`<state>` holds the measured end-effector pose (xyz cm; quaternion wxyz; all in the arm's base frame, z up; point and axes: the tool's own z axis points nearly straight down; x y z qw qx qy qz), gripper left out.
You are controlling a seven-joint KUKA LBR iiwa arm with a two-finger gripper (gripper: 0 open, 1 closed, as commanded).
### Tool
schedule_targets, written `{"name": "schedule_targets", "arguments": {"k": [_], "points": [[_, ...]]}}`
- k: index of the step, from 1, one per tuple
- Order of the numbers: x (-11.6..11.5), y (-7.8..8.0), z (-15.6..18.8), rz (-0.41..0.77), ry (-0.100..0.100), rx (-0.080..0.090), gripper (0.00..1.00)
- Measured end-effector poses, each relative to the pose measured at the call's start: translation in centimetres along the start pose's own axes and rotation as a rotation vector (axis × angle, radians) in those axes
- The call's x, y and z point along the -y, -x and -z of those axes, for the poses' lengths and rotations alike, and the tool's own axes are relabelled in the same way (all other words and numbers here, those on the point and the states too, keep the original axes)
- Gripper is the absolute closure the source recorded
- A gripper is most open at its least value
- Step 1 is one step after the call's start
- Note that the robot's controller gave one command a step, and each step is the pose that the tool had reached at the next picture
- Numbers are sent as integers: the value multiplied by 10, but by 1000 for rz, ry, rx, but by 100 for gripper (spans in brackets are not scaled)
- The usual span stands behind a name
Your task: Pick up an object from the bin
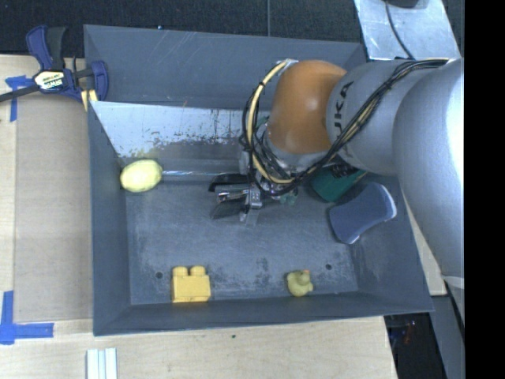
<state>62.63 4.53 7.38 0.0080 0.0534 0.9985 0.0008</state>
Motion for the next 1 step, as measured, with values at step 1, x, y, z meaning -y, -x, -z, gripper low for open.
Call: {"name": "schedule_targets", "arguments": {"k": [1], "points": [[3, 0, 7, -1, 5, 2, 100]]}}
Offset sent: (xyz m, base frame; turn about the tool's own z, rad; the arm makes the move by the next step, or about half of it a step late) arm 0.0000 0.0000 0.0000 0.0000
